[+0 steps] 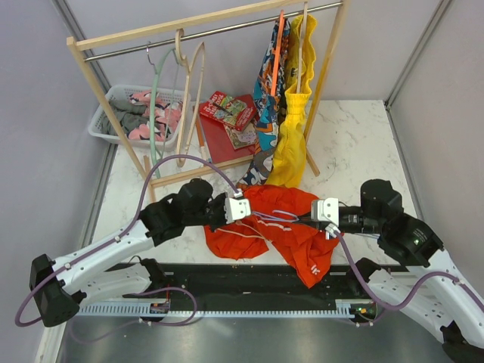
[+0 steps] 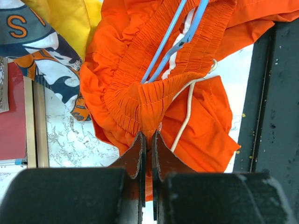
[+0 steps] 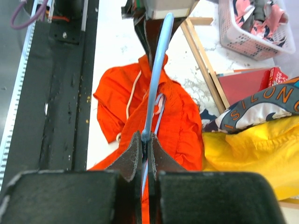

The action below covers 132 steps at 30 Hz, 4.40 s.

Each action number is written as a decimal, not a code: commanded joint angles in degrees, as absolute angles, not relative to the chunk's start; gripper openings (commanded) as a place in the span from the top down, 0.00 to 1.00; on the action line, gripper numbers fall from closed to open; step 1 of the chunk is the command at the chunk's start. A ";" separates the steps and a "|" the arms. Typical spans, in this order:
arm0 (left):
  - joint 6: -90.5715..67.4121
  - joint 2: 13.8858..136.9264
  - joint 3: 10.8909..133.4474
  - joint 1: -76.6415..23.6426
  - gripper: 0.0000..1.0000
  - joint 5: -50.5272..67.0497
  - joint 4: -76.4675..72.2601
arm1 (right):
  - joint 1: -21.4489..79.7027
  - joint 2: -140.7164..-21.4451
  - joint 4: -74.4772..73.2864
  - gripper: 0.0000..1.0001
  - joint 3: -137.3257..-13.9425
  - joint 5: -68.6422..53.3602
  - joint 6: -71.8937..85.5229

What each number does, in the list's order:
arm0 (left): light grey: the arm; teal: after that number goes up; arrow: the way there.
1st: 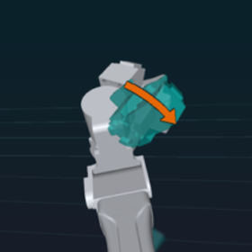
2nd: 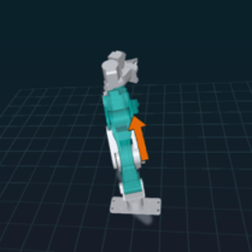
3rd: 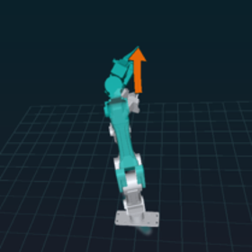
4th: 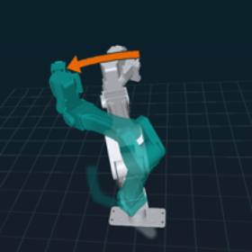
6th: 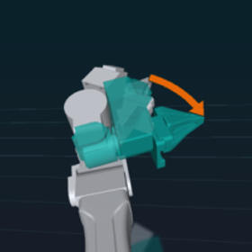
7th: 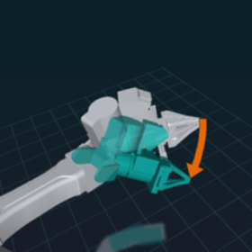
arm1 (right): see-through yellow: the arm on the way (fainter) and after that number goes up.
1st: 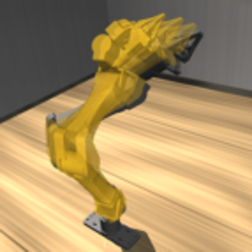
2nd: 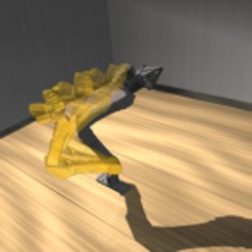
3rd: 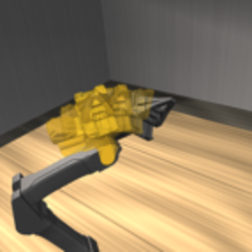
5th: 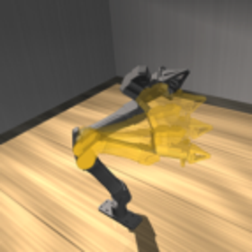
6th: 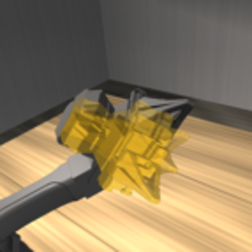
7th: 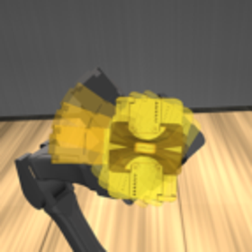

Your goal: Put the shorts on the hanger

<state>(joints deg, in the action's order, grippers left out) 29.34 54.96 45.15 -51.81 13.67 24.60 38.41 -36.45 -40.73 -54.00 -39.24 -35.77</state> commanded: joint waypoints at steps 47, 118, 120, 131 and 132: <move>27.61 57.48 43.42 -46.24 0.98 24.50 20.47 | 45.62 -40.28 -10.52 0.09 -44.38 -28.23 -27.43; 27.77 44.03 40.51 -38.41 0.98 22.14 34.88 | 8.88 -55.28 -26.54 1.00 -43.31 -10.36 -27.95; 28.65 46.22 41.39 -38.58 0.98 22.15 35.77 | 8.70 -55.20 -27.41 1.00 -44.73 -11.42 -27.77; 26.12 56.59 47.28 -39.64 0.98 14.94 35.34 | 8.70 -50.19 -35.67 1.00 -49.92 -18.01 -34.88; 24.89 57.47 49.37 -40.16 0.98 14.77 35.33 | 8.70 -49.75 -38.21 1.00 -50.53 -19.58 -35.76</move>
